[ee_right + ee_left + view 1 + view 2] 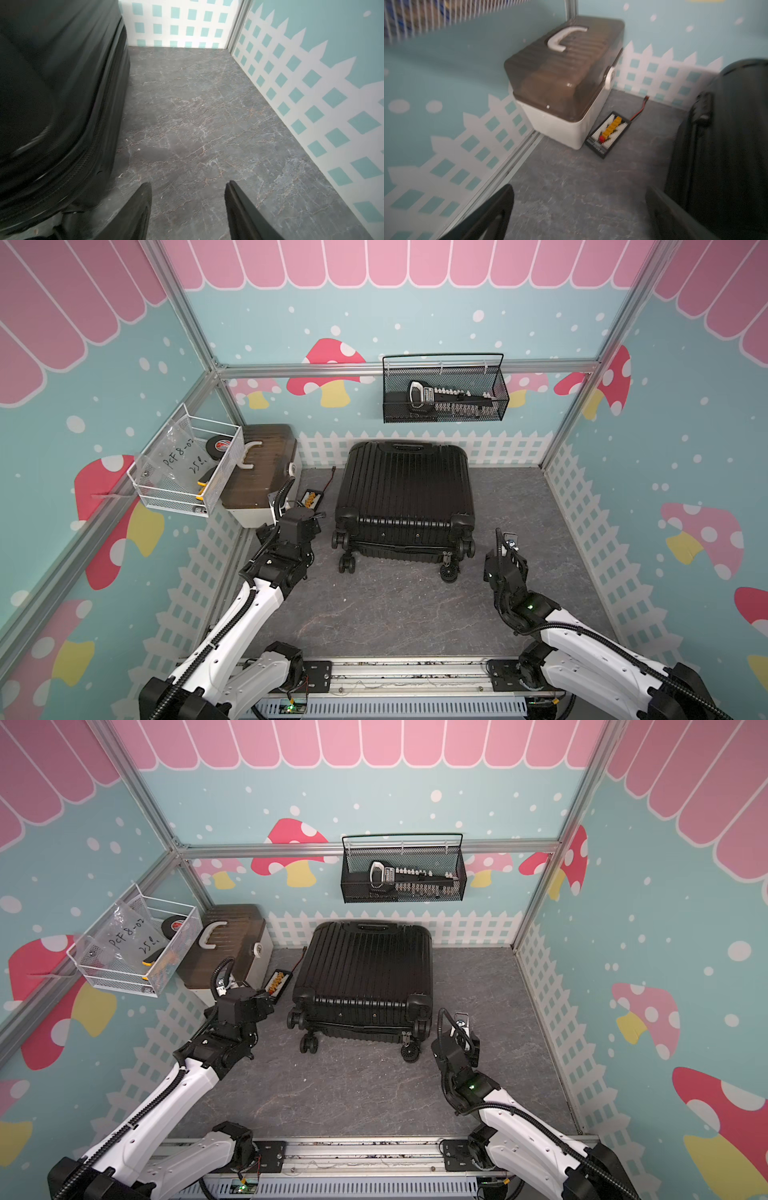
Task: Close the suitcase zippers
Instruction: Reset both arms
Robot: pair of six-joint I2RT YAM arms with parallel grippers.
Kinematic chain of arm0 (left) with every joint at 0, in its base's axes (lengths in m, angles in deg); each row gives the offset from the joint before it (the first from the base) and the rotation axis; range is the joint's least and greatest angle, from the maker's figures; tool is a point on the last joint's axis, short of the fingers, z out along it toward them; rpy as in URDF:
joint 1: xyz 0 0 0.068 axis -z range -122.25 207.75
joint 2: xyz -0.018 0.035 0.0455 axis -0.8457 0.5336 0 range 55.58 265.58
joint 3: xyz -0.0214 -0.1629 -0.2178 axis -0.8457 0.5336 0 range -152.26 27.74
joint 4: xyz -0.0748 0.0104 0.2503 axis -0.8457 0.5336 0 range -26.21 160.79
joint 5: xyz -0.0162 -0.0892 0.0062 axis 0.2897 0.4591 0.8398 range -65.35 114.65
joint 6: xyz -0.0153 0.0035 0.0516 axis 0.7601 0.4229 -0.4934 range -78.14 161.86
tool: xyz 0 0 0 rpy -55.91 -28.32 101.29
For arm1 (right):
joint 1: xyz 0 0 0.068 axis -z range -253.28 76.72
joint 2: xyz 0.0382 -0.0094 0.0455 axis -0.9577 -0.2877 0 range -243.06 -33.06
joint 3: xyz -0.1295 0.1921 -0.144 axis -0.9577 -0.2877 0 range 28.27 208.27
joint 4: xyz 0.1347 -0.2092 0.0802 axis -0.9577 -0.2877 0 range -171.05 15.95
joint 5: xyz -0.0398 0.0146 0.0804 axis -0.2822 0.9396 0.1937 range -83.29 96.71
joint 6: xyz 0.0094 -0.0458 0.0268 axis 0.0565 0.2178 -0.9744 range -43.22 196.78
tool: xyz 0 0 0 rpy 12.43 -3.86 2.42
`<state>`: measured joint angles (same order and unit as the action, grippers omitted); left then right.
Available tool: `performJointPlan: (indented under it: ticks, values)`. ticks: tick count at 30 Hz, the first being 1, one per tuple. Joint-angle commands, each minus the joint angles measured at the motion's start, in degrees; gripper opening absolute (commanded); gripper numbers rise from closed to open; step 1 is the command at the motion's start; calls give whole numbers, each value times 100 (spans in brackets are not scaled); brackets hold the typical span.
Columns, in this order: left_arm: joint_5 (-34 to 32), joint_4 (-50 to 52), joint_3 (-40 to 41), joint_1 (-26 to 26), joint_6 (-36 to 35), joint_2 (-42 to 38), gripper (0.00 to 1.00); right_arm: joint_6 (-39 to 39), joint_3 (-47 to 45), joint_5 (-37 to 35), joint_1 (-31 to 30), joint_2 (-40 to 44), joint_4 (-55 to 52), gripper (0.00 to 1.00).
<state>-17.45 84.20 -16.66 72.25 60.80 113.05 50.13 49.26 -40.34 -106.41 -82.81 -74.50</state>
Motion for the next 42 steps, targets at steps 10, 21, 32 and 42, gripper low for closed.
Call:
performJointPlan:
  ticks: [10,21,32,42]
  values:
    - [1214,-3012,2004,-597,-985,519,100,1510,107,1390,1870,-255,1177,62]
    - [3611,-4560,1993,-1252,-1550,1544,99,1806,-551,2980,2961,-1464,3437,64]
    - [4304,-8313,2786,-1546,-1656,3011,100,2284,-456,3804,3345,-2995,5398,65]
    - [3533,-7033,2223,-1468,-1446,2986,100,2387,-62,4017,3348,-3759,5362,99]
